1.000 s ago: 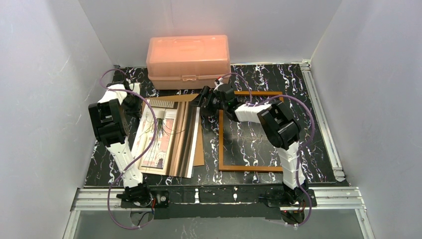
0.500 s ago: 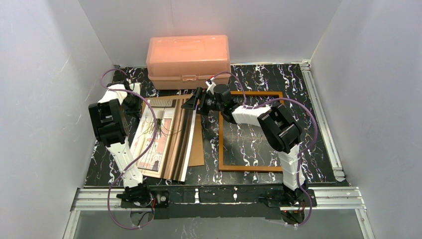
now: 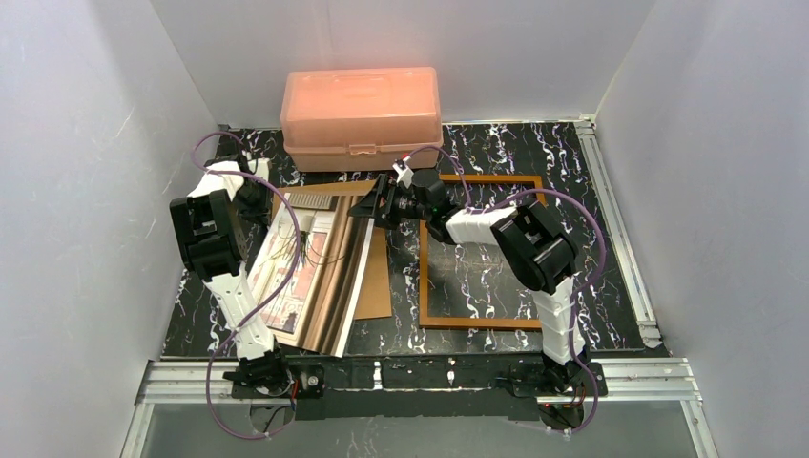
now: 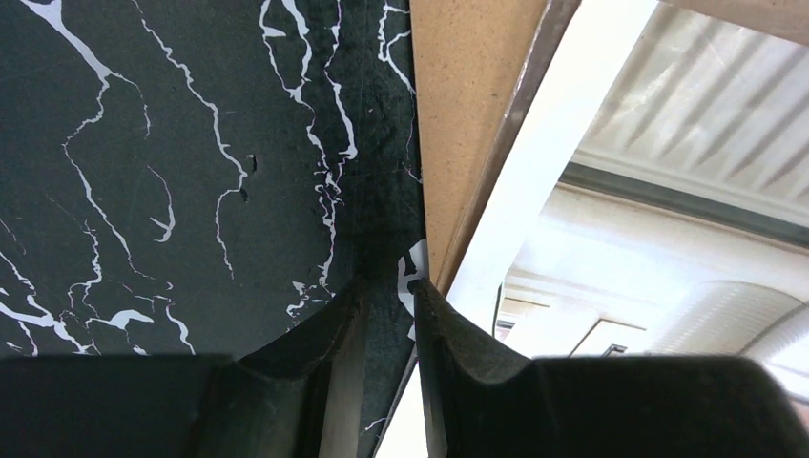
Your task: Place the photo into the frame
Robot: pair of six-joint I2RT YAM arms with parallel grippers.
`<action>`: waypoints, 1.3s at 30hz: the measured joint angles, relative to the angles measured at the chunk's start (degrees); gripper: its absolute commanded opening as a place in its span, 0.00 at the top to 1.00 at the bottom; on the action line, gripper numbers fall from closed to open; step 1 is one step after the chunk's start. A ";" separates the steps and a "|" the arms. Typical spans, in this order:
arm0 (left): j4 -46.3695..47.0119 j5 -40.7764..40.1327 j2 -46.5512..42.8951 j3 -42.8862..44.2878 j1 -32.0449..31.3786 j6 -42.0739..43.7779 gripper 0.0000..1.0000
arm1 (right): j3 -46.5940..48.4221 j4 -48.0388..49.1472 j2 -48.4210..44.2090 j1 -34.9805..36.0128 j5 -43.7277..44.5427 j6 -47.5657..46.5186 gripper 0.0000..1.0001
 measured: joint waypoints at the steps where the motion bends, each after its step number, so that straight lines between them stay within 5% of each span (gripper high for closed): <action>1: -0.02 0.02 0.00 0.00 0.00 -0.07 0.78 | 0.00 1.16 0.02 0.07 -0.11 1.05 0.14; 8: 0.00 0.98 -0.02 0.00 -0.02 -0.48 0.78 | 1.03 8.13 2.19 0.90 -1.33 5.81 0.23; 28: -1.09 4.35 -1.25 -1.62 -0.61 -0.66 0.78 | -0.83 5.05 -2.38 -4.13 -2.62 7.37 0.32; 39: -1.11 4.50 -1.29 -1.70 -0.61 -0.63 0.78 | -1.27 3.32 -3.04 -5.40 -2.80 7.89 0.44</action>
